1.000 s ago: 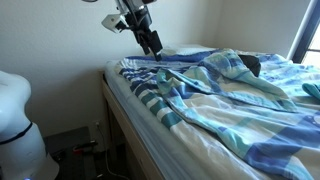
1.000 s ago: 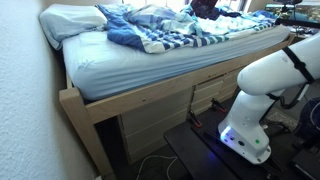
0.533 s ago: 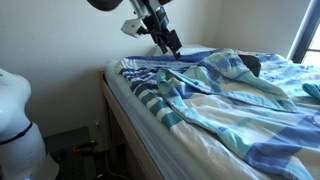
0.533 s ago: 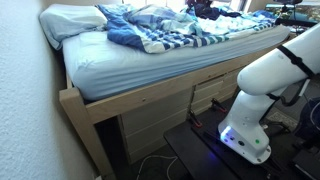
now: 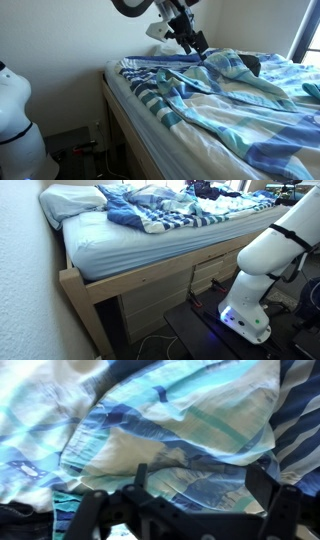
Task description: Straighten the top bedspread
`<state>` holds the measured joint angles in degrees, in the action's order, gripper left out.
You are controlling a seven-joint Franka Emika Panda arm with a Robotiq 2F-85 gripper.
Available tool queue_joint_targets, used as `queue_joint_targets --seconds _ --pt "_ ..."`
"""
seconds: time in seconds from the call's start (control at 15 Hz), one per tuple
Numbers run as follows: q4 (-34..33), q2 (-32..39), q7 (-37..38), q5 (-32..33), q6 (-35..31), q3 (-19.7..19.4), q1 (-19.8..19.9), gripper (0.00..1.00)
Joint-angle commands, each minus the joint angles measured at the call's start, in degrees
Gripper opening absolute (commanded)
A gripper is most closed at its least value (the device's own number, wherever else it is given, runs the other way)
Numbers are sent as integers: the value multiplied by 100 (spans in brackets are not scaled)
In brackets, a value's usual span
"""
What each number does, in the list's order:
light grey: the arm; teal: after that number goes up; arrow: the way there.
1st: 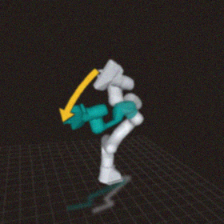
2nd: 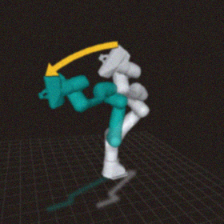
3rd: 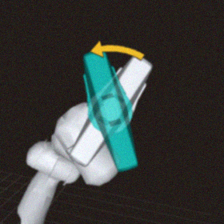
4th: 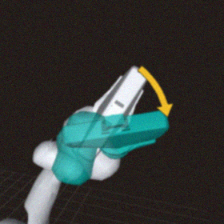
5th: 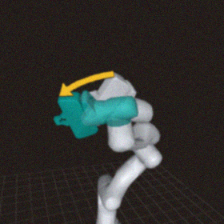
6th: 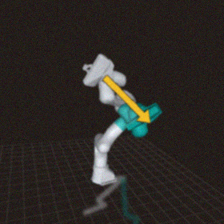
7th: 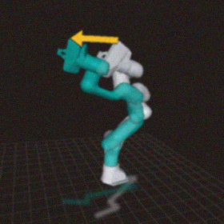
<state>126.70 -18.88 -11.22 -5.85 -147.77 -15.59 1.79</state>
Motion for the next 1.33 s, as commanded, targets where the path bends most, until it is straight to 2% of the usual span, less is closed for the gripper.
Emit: queue_joint_targets --seconds 0.0,0.27,0.53,0.87,1.27 --pt "-629 580 -264 -523 -52 -210 35 100" --pt "-1231 1124 -605 -1254 119 -424 109 100" --pt "-1852 1779 -739 -1929 280 -447 395 100" --pt "-2349 2425 -744 -2784 612 -272 959 100" --pt "-2607 2890 -916 -3434 696 71 1519 100"
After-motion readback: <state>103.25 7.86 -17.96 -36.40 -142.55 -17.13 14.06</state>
